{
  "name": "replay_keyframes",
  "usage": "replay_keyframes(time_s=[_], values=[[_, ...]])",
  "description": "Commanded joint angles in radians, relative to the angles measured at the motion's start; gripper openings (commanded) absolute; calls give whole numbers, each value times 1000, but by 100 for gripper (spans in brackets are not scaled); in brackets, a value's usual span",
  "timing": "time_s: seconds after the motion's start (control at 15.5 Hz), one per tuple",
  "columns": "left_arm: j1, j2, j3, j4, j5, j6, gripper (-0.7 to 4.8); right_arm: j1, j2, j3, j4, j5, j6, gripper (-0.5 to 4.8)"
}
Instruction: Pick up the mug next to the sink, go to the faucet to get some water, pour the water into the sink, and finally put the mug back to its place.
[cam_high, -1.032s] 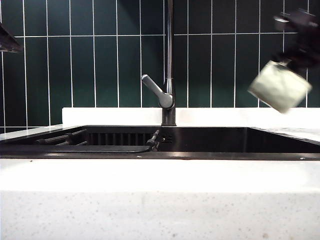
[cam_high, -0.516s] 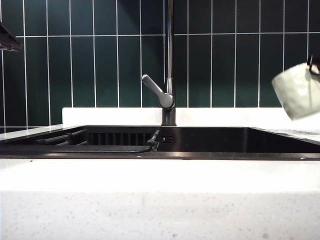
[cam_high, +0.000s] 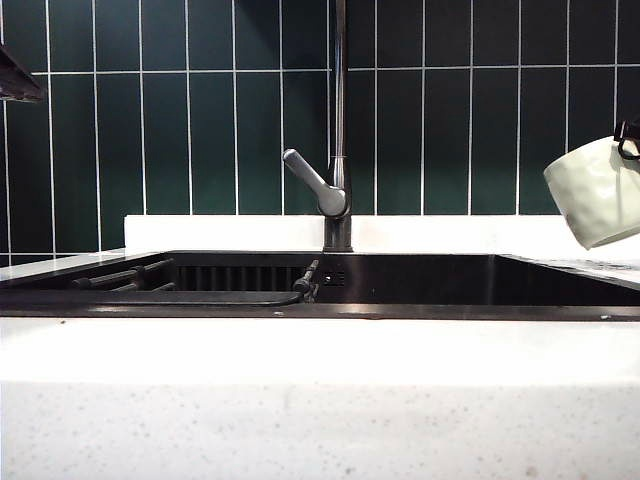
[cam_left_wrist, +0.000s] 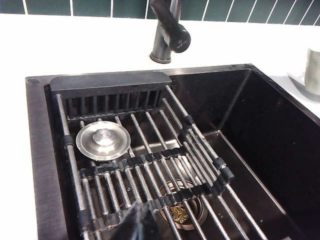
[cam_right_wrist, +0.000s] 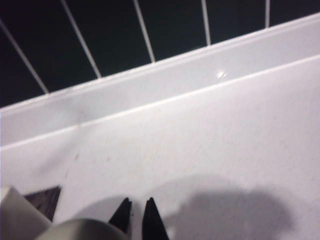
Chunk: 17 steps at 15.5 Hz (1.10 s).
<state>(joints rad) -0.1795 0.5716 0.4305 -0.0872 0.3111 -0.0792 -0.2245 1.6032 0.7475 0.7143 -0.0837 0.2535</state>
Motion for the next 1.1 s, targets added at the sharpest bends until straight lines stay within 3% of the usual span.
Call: replay_keyframes(time_s=[0.06,0.32,0.64,0.71,1.1], values=[[1,-1,2,14,3,4,-6,1,21,-10,118,18,56,-1],[1,-1,2,14,3,4,-6,1,23,-16,82,-43,52,-1],[1,-1,2,13,4,4,-5,1,22,-16,-14,-50,27,0],[1,-1,2,13,4,4,-6,1,14,-15,-39,-58,27,44],[1,-1,2,-1,7,3,-5,0,-72,-14,-319,-74,-34,122]])
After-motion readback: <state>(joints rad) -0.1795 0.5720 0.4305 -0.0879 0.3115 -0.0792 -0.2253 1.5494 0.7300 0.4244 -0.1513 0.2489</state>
